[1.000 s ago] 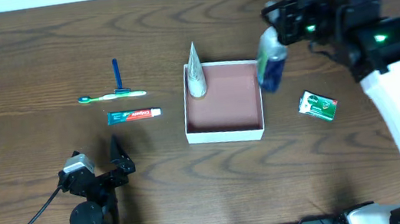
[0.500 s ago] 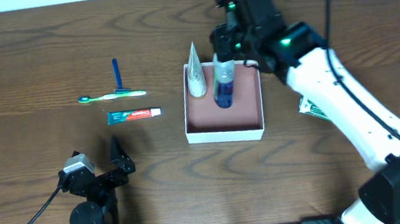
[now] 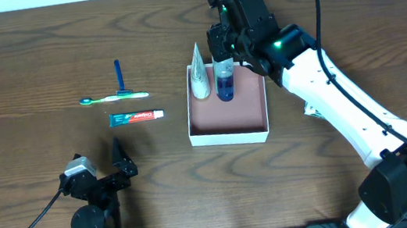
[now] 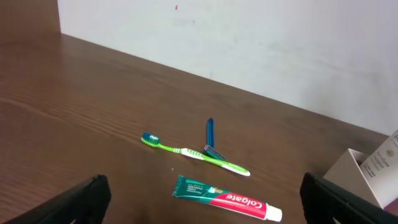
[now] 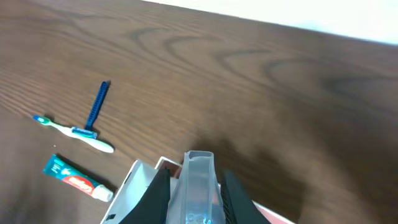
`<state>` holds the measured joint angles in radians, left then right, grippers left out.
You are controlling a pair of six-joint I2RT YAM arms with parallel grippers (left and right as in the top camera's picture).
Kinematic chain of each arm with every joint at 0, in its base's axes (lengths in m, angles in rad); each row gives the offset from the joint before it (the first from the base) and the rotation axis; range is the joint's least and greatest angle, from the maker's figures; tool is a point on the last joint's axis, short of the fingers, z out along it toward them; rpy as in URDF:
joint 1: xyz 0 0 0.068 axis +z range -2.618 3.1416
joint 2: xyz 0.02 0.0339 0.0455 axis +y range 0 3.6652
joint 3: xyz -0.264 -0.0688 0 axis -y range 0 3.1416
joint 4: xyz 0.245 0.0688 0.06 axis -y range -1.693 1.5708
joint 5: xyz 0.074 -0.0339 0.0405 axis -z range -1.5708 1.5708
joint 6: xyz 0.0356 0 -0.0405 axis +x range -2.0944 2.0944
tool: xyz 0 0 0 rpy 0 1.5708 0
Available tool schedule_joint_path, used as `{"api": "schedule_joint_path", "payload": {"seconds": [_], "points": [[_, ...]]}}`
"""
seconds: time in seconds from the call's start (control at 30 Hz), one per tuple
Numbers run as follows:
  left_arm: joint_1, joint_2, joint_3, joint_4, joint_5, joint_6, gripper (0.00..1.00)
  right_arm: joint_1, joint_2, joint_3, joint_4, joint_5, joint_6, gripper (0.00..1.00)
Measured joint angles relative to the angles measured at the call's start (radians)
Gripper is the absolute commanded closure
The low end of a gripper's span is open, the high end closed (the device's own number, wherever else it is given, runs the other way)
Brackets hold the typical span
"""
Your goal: Pack container
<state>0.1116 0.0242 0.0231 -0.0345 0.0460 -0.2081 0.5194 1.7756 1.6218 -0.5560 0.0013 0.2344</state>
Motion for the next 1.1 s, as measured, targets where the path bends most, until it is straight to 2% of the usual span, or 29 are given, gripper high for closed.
{"api": "schedule_joint_path", "payload": {"seconds": [0.53, 1.1], "points": [[0.0, 0.0, 0.0, 0.0, 0.0, 0.0, 0.02, 0.103, -0.012, 0.0, 0.168, 0.253, -0.229, 0.98], [0.0, 0.0, 0.0, 0.0, 0.0, 0.0, 0.02, 0.196, -0.042, -0.048, 0.169, 0.351, -0.27, 0.98]]}}
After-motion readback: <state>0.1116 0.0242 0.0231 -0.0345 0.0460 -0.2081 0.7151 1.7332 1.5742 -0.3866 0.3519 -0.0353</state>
